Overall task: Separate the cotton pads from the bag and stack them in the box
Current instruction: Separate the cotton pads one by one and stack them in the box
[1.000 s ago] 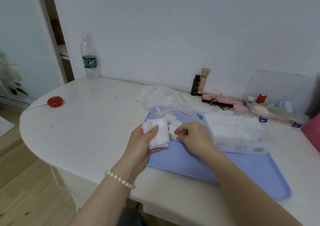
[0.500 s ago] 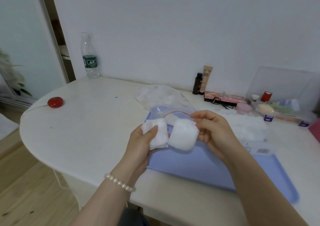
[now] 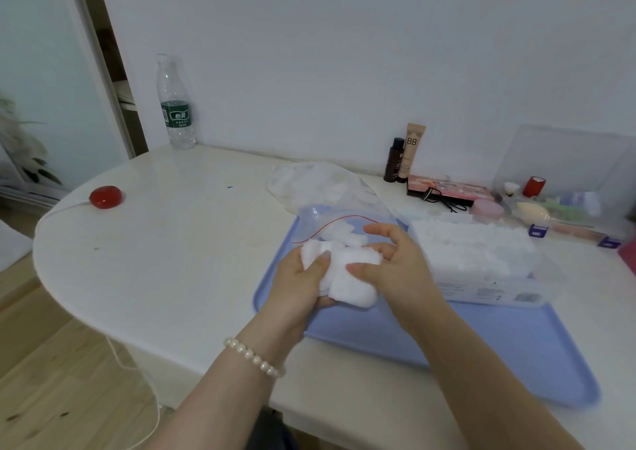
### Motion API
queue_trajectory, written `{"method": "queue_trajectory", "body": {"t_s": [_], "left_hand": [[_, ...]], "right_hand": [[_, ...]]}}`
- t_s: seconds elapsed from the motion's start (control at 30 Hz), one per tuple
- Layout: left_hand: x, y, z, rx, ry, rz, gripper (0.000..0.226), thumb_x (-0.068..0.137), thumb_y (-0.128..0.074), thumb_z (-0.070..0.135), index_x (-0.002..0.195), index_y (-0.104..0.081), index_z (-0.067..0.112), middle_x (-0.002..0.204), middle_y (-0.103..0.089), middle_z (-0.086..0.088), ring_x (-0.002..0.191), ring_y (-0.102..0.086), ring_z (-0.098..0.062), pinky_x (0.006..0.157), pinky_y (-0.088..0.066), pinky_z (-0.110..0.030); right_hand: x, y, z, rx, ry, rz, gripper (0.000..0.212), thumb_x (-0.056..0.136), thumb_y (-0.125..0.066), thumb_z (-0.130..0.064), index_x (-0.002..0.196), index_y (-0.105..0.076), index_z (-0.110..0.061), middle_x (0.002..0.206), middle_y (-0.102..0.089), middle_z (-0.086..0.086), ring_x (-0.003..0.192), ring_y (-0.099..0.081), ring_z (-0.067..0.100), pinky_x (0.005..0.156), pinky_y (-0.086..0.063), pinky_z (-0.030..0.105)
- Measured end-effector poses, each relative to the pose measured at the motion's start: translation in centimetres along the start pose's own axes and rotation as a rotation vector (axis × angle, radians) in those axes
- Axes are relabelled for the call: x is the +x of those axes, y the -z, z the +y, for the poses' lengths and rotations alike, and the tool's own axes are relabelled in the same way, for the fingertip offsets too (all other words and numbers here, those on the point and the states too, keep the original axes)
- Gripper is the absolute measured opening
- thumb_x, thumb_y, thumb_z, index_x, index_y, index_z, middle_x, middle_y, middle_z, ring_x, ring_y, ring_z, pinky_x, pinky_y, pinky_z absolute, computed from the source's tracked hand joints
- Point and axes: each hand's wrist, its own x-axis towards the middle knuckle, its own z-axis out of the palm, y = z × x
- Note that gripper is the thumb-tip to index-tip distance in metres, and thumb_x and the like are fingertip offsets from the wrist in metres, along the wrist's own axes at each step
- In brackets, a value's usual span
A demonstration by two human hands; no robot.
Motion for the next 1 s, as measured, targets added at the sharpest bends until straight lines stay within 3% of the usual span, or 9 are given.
{"method": "queue_trajectory", "body": {"t_s": [0.1, 0.2, 0.37, 0.53, 0.6, 0.67, 0.77, 0.9, 1.0], "left_hand": [[0.1, 0.2, 0.1, -0.049, 0.056, -0.072, 0.021, 0.096, -0.049, 0.014, 0.112, -0.062, 0.010, 0.105, -0.070, -0.013, 0.088, -0.069, -0.022, 0.066, -0.059, -0.034], [0.2, 0.3, 0.3, -0.077, 0.051, -0.148, 0.023, 0.094, -0.050, 0.011, 0.114, -0.062, 0.009, 0.108, -0.069, -0.013, 0.095, -0.066, -0.026, 0.076, -0.057, -0.036], [-0.3, -0.1, 0.6, -0.102, 0.026, -0.317, 0.027, 0.090, -0.046, -0.005, 0.105, -0.068, 0.004, 0.099, -0.068, -0.022, 0.081, -0.061, -0.031, 0.068, -0.053, -0.031], [-0.2, -0.2, 0.7, -0.254, 0.122, -0.330, 0.033, 0.097, -0.039, 0.010, 0.124, -0.057, 0.001, 0.120, -0.062, -0.024, 0.102, -0.061, -0.031, 0.083, -0.051, -0.040], [-0.1, -0.1, 0.8, -0.317, 0.166, -0.328, 0.037, 0.100, -0.037, 0.019, 0.126, -0.055, 0.001, 0.119, -0.064, -0.020, 0.103, -0.065, -0.027, 0.082, -0.055, -0.036], [0.0, -0.1, 0.9, -0.339, 0.200, -0.300, 0.042, 0.096, -0.041, 0.030, 0.125, -0.056, 0.003, 0.119, -0.065, -0.016, 0.106, -0.065, -0.025, 0.083, -0.056, -0.034], [-0.1, -0.1, 0.7, -0.308, 0.196, -0.278, 0.061, 0.079, -0.048, 0.048, 0.126, -0.056, 0.010, 0.122, -0.064, -0.011, 0.111, -0.063, -0.022, 0.087, -0.054, -0.035], [-0.2, 0.0, 0.3, -0.206, 0.041, -0.258, 0.043, 0.076, -0.061, 0.021, 0.115, -0.060, 0.002, 0.098, -0.072, -0.011, 0.087, -0.070, -0.019, 0.072, -0.058, -0.028], [-0.3, 0.5, 0.5, -0.231, -0.038, -0.170, 0.034, 0.076, -0.061, 0.014, 0.109, -0.063, 0.005, 0.098, -0.073, -0.012, 0.088, -0.070, -0.023, 0.078, -0.056, -0.034]], "right_hand": [[0.0, 0.5, -0.8, 0.053, 0.125, 0.099, 0.039, 0.079, -0.065, 0.006, 0.094, -0.055, -0.029, 0.087, -0.067, 0.012, 0.070, -0.062, 0.017, 0.057, -0.052, 0.024], [-0.4, 0.8, -1.7, 0.240, 0.189, 0.034, 0.031, 0.082, -0.062, 0.003, 0.098, -0.059, -0.023, 0.072, -0.071, 0.004, 0.063, -0.064, 0.014, 0.051, -0.051, 0.024], [-0.9, -1.3, -0.9, 0.189, 0.241, -0.006, 0.030, 0.086, -0.059, 0.002, 0.094, -0.060, -0.027, 0.069, -0.069, -0.002, 0.057, -0.062, 0.011, 0.040, -0.045, 0.020], [-0.5, -2.0, 0.7, 0.043, 0.351, 0.098, 0.030, 0.085, -0.058, -0.014, 0.095, -0.058, -0.042, 0.083, -0.068, -0.003, 0.078, -0.067, 0.016, 0.064, -0.054, 0.027], [-0.4, -2.1, 1.1, -0.067, 0.398, 0.123, 0.028, 0.083, -0.054, -0.022, 0.099, -0.056, -0.045, 0.085, -0.067, -0.011, 0.081, -0.064, 0.005, 0.071, -0.051, 0.018], [-0.4, -2.3, 1.5, -0.187, 0.440, 0.158, 0.026, 0.084, -0.050, -0.025, 0.106, -0.058, -0.036, 0.087, -0.066, -0.012, 0.084, -0.060, -0.003, 0.072, -0.044, 0.008], [-0.1, -2.8, 2.1, -0.388, 0.493, 0.250, 0.034, 0.086, -0.046, -0.028, 0.116, -0.062, -0.023, 0.102, -0.067, -0.006, 0.092, -0.058, 0.002, 0.078, -0.043, 0.013], [-0.1, -3.1, 2.3, -0.403, 0.502, 0.300, 0.036, 0.089, -0.042, -0.027, 0.117, -0.061, -0.016, 0.109, -0.065, -0.005, 0.098, -0.054, 0.004, 0.082, -0.042, 0.018], [0.3, -1.8, 1.9, -0.338, 0.445, 0.335, 0.028, 0.095, -0.041, -0.013, 0.114, -0.062, -0.013, 0.093, -0.063, -0.007, 0.073, -0.056, 0.000, 0.072, -0.041, 0.008]]}}
